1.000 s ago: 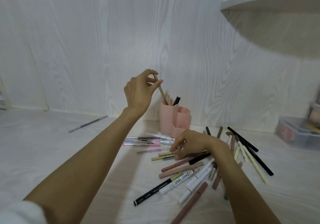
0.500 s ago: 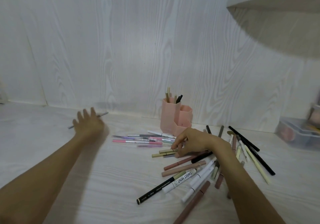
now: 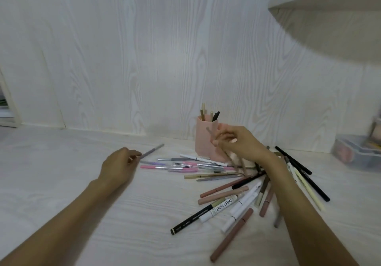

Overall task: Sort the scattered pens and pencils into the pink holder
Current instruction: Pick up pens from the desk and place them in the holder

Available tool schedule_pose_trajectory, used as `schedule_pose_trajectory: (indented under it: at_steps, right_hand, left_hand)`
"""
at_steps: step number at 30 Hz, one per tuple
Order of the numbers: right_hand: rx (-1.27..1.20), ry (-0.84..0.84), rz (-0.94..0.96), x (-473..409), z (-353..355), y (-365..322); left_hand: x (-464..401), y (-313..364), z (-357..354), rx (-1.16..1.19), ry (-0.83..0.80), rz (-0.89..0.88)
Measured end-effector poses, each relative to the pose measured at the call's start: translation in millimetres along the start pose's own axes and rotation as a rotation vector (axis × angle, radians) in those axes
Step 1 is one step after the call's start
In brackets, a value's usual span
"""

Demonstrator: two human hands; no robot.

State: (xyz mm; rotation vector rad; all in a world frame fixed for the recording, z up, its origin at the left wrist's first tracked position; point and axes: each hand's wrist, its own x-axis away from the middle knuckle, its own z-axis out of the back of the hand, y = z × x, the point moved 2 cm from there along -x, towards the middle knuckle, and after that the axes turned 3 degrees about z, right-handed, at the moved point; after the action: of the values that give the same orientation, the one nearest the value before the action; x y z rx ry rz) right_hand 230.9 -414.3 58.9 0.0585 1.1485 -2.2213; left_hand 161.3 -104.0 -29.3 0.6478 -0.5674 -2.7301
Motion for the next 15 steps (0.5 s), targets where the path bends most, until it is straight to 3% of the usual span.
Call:
schedule_pose_trajectory:
  at_steps: [6, 11, 15]
  right_hand:
    - [-0.301, 0.563, 0.224, 4, 26, -24]
    - [-0.28, 0.929, 0.391, 5, 26, -48]
    - [-0.224, 1.0, 0.406, -15, 10, -55]
  left_hand:
    - [13, 22, -15, 0.216, 0.095, 0.115]
    - [14, 24, -16, 0.128, 0.076, 0.082]
    - [15, 29, -14, 0.117, 0.096, 0.043]
